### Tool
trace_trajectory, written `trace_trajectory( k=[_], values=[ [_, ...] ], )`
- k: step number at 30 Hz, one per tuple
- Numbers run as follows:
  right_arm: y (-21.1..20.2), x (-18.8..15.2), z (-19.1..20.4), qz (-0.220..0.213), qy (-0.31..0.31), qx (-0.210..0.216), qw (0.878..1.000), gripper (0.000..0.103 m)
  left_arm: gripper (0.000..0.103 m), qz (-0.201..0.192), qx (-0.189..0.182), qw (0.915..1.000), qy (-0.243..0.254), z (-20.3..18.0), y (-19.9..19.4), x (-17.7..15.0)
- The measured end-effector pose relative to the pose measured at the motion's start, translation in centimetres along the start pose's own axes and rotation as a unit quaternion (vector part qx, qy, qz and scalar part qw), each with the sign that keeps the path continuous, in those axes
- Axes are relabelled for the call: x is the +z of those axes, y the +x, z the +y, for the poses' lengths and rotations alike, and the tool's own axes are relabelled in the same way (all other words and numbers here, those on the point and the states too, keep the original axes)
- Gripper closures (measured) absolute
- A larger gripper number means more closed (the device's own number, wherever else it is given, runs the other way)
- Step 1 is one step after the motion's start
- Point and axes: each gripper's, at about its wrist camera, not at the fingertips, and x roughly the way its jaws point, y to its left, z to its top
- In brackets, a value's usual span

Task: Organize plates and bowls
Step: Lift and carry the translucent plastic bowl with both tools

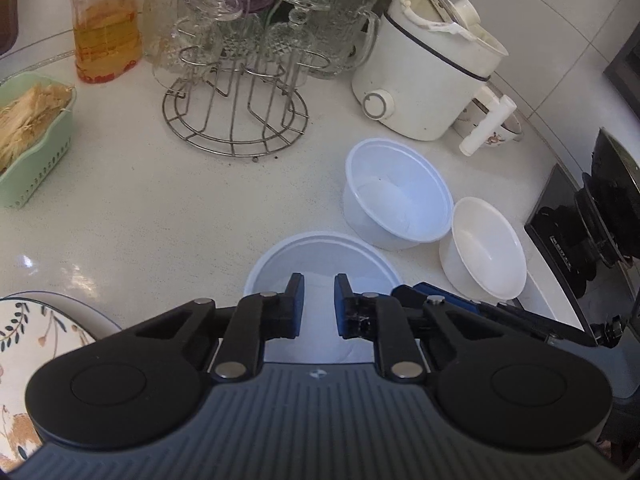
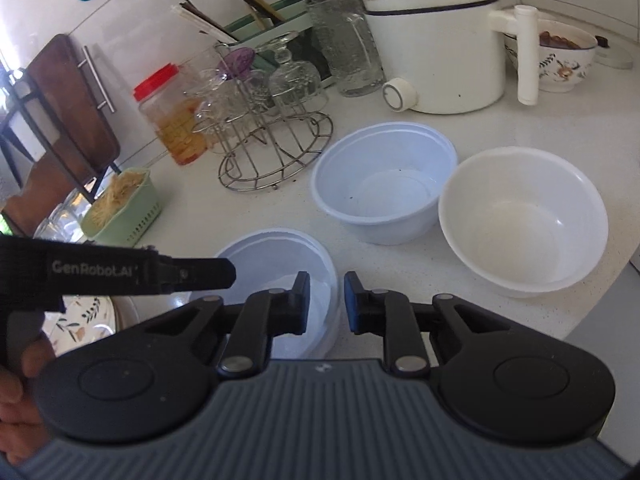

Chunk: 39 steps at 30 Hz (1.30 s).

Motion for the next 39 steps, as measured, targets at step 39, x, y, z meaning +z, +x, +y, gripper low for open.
trace_trajectory(
  k=[39],
  values=[
    [-0.2, -1.3, -0.7, 0.027, 0.026, 0.079, 0.996, 0.081, 0.074, -0.016, 0.064, 0.9969, -0.043, 3.1, -1.8, -2.2]
  ],
)
